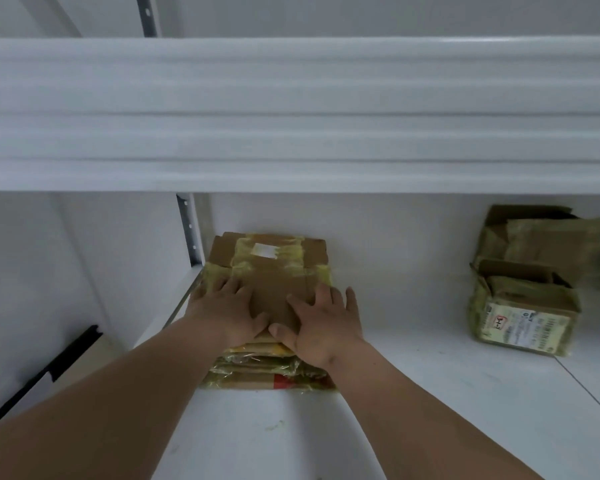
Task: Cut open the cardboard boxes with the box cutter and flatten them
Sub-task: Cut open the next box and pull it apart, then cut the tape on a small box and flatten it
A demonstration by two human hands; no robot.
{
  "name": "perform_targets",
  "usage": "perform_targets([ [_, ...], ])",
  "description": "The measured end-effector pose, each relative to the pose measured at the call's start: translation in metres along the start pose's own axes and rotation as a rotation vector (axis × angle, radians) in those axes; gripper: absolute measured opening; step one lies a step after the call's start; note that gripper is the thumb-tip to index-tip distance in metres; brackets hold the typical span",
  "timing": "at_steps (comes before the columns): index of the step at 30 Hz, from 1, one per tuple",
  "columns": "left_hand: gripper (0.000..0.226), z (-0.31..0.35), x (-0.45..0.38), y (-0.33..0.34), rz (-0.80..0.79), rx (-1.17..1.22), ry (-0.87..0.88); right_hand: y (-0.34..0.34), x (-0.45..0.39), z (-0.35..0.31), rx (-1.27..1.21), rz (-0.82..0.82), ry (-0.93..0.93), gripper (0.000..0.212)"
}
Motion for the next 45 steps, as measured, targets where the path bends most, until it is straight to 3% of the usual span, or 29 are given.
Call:
perform_targets([
  [5, 0.067, 0.007, 0.013, -0.007, 0.074, -0.156, -0.033, -0.002, 0.017, 0.001, 0.006, 0.223, -0.088, 0.069],
  [10, 0.056, 0.021, 0.022, -0.03, 0.256, -0.206, -0.014, -0.007, 0.037, 0.028, -0.112, 0.348, -0.135, 0.084],
  [18, 0.049, 0.12, 0.044, -0.059, 0.383, -0.08, 0.171, -0.002, 0.078, 0.102, -0.25, 0.639, -0.064, 0.047],
  [22, 0.052, 0.185, 0.046, -0.056, 0.397, -0.042, 0.263, 0.008, 0.105, 0.163, -0.244, 0.569, 0.01, 0.043],
  [26, 0.053, 0.26, 0.042, -0.047, 0.349, -0.013, 0.318, 0.025, 0.142, 0.246, -0.244, 0.4, 0.138, 0.041],
  [33, 0.07, 0.364, 0.032, -0.017, 0.255, 0.025, 0.285, 0.041, 0.187, 0.365, -0.309, 0.268, 0.333, 0.049],
  [40, 0.087, 0.391, 0.006, 0.003, 0.087, 0.018, 0.139, 0.051, 0.18, 0.405, -0.375, 0.111, 0.399, 0.058],
  [45, 0.076, 0.401, -0.024, 0.011, 0.024, 0.158, 0.186, 0.041, 0.153, 0.41, -0.455, 0.065, 0.407, 0.059],
])
Point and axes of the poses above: each hand's wrist, its own x-axis away from the middle knuckle, its own y-axis out of the palm, z = x × y, the point moved 2 cm from there along -x, towards the middle knuckle, and after that the axes turned 10 degrees about -z, right-handed, at the moved point
